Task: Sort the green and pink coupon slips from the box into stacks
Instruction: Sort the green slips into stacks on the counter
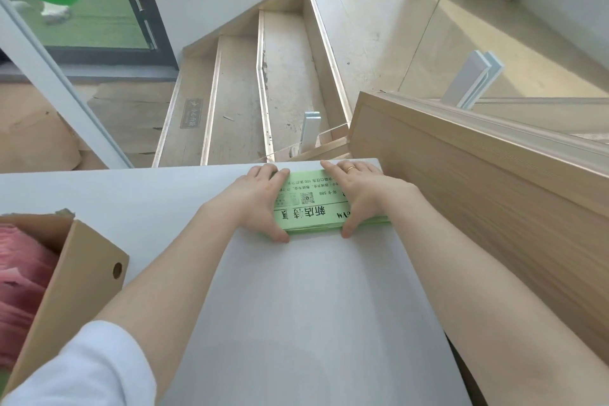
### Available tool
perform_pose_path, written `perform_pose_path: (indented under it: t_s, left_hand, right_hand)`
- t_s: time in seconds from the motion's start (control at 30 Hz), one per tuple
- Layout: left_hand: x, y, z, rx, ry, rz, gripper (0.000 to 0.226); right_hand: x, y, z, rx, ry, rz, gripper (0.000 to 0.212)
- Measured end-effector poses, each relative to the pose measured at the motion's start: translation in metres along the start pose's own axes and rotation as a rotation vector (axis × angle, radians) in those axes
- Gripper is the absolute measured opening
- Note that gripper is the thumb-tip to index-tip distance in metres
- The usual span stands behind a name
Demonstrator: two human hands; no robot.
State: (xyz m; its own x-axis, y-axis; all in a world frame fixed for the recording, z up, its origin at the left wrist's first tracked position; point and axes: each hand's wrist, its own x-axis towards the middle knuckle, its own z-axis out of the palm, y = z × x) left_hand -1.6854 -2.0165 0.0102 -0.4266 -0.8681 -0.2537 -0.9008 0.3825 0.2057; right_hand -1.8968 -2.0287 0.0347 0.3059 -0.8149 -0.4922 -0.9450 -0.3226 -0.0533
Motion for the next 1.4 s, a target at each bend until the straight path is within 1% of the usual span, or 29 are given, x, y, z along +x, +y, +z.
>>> perform_pose_path:
  t_s: [0.1, 0.17, 0.2, 0.23, 0.27, 0.3, 0.33, 0.37, 0.4, 0.43, 0.5, 0.57, 0.67, 0.7, 0.73, 0.8, 0.83, 0.87, 0.9, 0.93, 0.97, 1.0, 1.07, 1.1, 1.17, 1.23, 1.33, 1.4]
  left_hand:
    - [0.002, -0.001, 0.002, 0.007, 0.002, 0.008, 0.121]
    - [-0.002, -0.002, 0.005, -0.036, -0.015, -0.005, 0.129]
    - [-0.006, -0.002, 0.007, -0.094, -0.006, -0.025, 0.134]
    - [-0.011, -0.002, 0.011, -0.212, 0.029, -0.060, 0.136]
    - [-0.018, 0.000, 0.015, -0.391, 0.102, -0.110, 0.132]
    - [-0.025, 0.004, 0.021, -0.638, 0.190, -0.179, 0.122]
    - [-0.032, 0.012, 0.025, -0.940, 0.307, -0.253, 0.105]
    - [-0.037, 0.019, 0.031, -1.231, 0.414, -0.332, 0.087]
    - [-0.040, 0.027, 0.035, -1.445, 0.460, -0.389, 0.072]
    - [-0.041, 0.031, 0.040, -1.561, 0.452, -0.415, 0.064]
    - [-0.037, 0.034, 0.051, -1.665, 0.420, -0.388, 0.065]
    - [-0.034, 0.033, 0.053, -1.707, 0.387, -0.372, 0.064]
    - [-0.034, 0.031, 0.053, -1.716, 0.404, -0.366, 0.056]
    - [-0.035, 0.030, 0.052, -1.706, 0.389, -0.363, 0.057]
    - [-0.036, 0.028, 0.050, -1.690, 0.359, -0.392, 0.065]
    - [-0.035, 0.024, 0.052, -1.625, 0.274, -0.397, 0.091]
    - [-0.038, 0.026, 0.048, -1.570, 0.260, -0.386, 0.094]
    - [-0.047, 0.036, 0.035, -1.521, 0.298, -0.370, 0.085]
    - [-0.056, 0.045, 0.024, -1.433, 0.349, -0.359, 0.071]
    - [-0.066, 0.054, 0.017, -1.317, 0.409, -0.344, 0.059]
    - [-0.076, 0.058, 0.011, -1.201, 0.462, -0.334, 0.052]
    - [-0.090, 0.062, 0.003, -1.122, 0.499, -0.312, 0.045]
    - [-0.122, 0.064, -0.011, -1.028, 0.540, -0.270, 0.033]
    - [-0.142, 0.065, -0.019, -0.984, 0.564, -0.250, 0.029]
    - [-0.182, 0.061, -0.033, -0.837, 0.625, -0.182, 0.025]
    - [-0.219, 0.054, -0.044, -0.653, 0.695, -0.092, 0.026]
    - [-0.269, 0.030, -0.052, -0.503, 0.758, -0.044, 0.028]
    - [-0.301, 0.004, -0.057, -0.391, 0.748, -0.047, 0.031]
  right_hand:
    - [0.001, 0.001, 0.003, -0.027, 0.045, -0.025, 0.131]
    - [-0.003, 0.004, 0.010, 0.018, 0.081, -0.022, 0.134]
    - [-0.008, 0.007, 0.015, 0.062, 0.116, -0.009, 0.137]
    - [-0.014, 0.009, 0.023, 0.125, 0.164, 0.013, 0.139]
    - [-0.021, 0.010, 0.033, 0.220, 0.226, 0.047, 0.140]
    - [-0.028, 0.010, 0.044, 0.364, 0.294, 0.096, 0.139]
    - [-0.034, 0.009, 0.056, 0.543, 0.348, 0.153, 0.135]
    - [-0.041, 0.007, 0.066, 0.719, 0.403, 0.196, 0.129]
    - [-0.044, 0.005, 0.074, 0.846, 0.457, 0.212, 0.118]
    - [-0.046, 0.003, 0.077, 0.925, 0.520, 0.212, 0.102]
    - [-0.046, -0.001, 0.080, 1.078, 0.646, 0.205, 0.071]
    - [-0.044, -0.004, 0.078, 1.213, 0.696, 0.222, 0.056]
    - [-0.039, -0.002, 0.084, 1.229, 0.715, 0.246, 0.045]
    - [-0.039, -0.001, 0.085, 1.236, 0.711, 0.244, 0.041]
    - [-0.037, 0.002, 0.085, 1.234, 0.695, 0.259, 0.038]
    - [-0.042, 0.003, 0.082, 1.201, 0.650, 0.258, 0.038]
    - [-0.044, 0.004, 0.082, 1.121, 0.658, 0.258, 0.042]
    - [-0.048, 0.000, 0.080, 1.002, 0.681, 0.266, 0.048]
    - [-0.053, -0.006, 0.078, 0.900, 0.731, 0.269, 0.052]
    - [-0.058, -0.016, 0.075, 0.852, 0.795, 0.253, 0.050]
    - [-0.064, -0.030, 0.070, 0.856, 0.853, 0.199, 0.044]
    - [-0.069, -0.044, 0.066, 0.891, 0.867, 0.118, 0.036]
    - [-0.078, -0.075, 0.056, 0.934, 0.825, -0.062, 0.022]
    - [-0.083, -0.091, 0.051, 0.935, 0.792, -0.135, 0.019]
    - [-0.094, -0.122, 0.039, 0.979, 0.724, -0.231, 0.019]
    - [-0.107, -0.155, 0.028, 1.025, 0.655, -0.342, 0.021]
    - [-0.123, -0.203, 0.018, 0.931, 0.598, -0.529, 0.022]
    - [-0.130, -0.235, 0.017, 0.857, 0.599, -0.606, 0.020]
